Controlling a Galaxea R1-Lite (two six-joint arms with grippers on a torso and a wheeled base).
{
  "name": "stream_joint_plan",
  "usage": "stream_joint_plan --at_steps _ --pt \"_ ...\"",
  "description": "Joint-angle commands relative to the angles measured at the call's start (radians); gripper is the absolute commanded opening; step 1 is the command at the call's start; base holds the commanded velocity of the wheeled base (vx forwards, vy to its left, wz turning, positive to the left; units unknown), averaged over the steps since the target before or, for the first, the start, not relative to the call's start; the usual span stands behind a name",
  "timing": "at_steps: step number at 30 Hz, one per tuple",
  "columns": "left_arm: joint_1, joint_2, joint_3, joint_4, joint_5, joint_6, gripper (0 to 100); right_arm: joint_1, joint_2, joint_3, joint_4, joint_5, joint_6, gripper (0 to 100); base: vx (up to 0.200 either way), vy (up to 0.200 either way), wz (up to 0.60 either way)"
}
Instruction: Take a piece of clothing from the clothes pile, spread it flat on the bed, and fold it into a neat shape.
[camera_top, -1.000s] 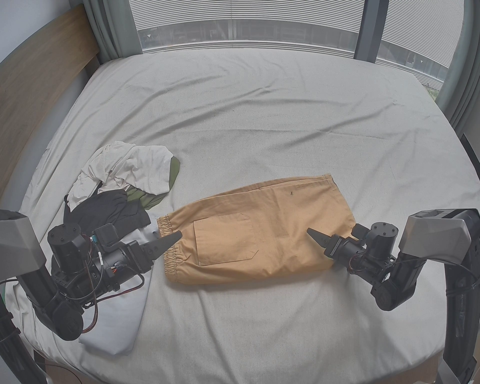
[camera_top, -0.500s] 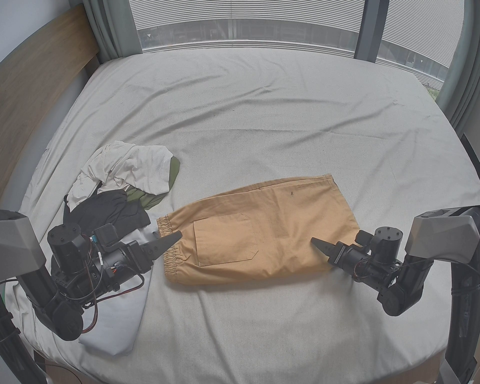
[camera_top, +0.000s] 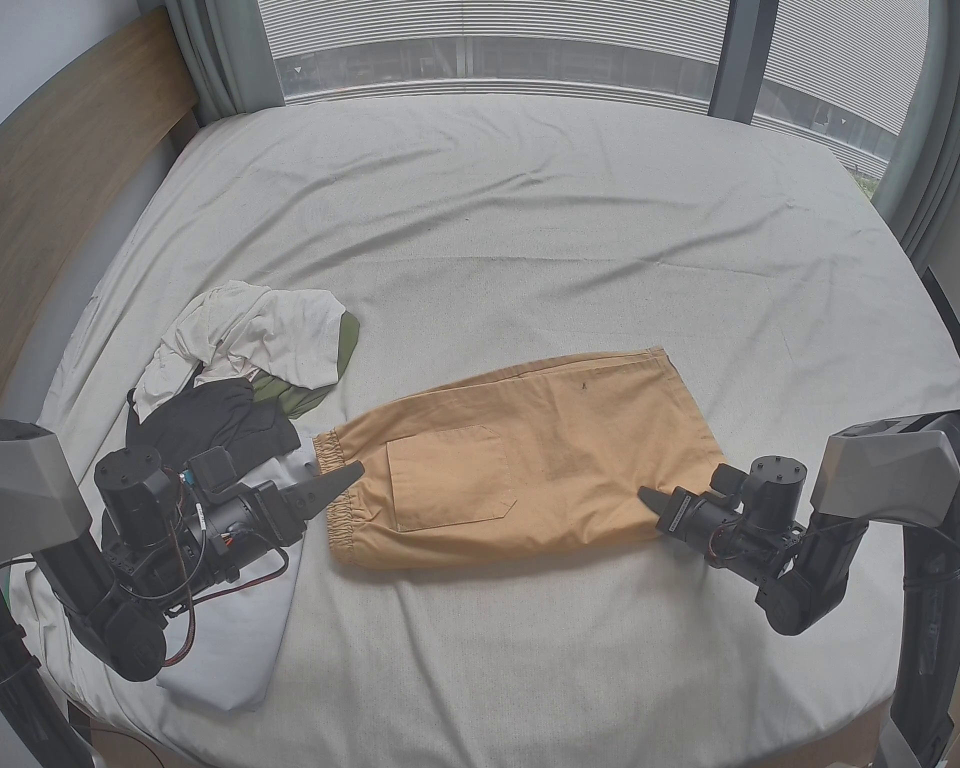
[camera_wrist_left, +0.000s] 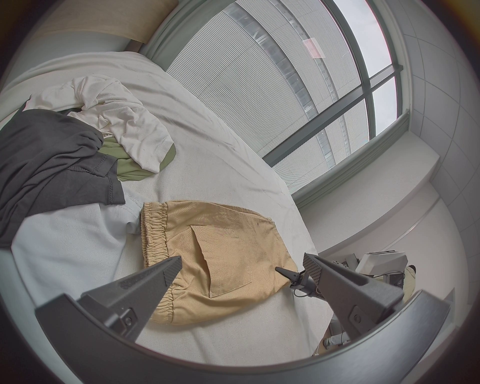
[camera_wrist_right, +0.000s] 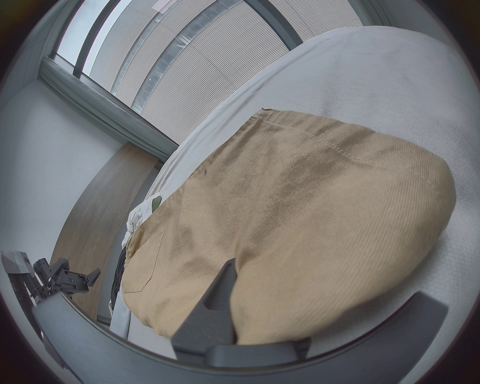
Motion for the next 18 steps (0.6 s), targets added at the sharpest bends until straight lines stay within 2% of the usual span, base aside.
stream_joint_plan --at_steps 1,18 --pt "-0.001 0.000 0.003 0.000 0.000 0.000 100 -0.001 -0.023 0.022 -0.007 0.000 -0.004 0 0.000 0.000 0.00" --pt "-0.001 0.000 0.005 0.000 0.000 0.000 100 -0.004 -0.137 0.182 -0.016 -0.001 -0.099 0 0.000 0.000 0.00"
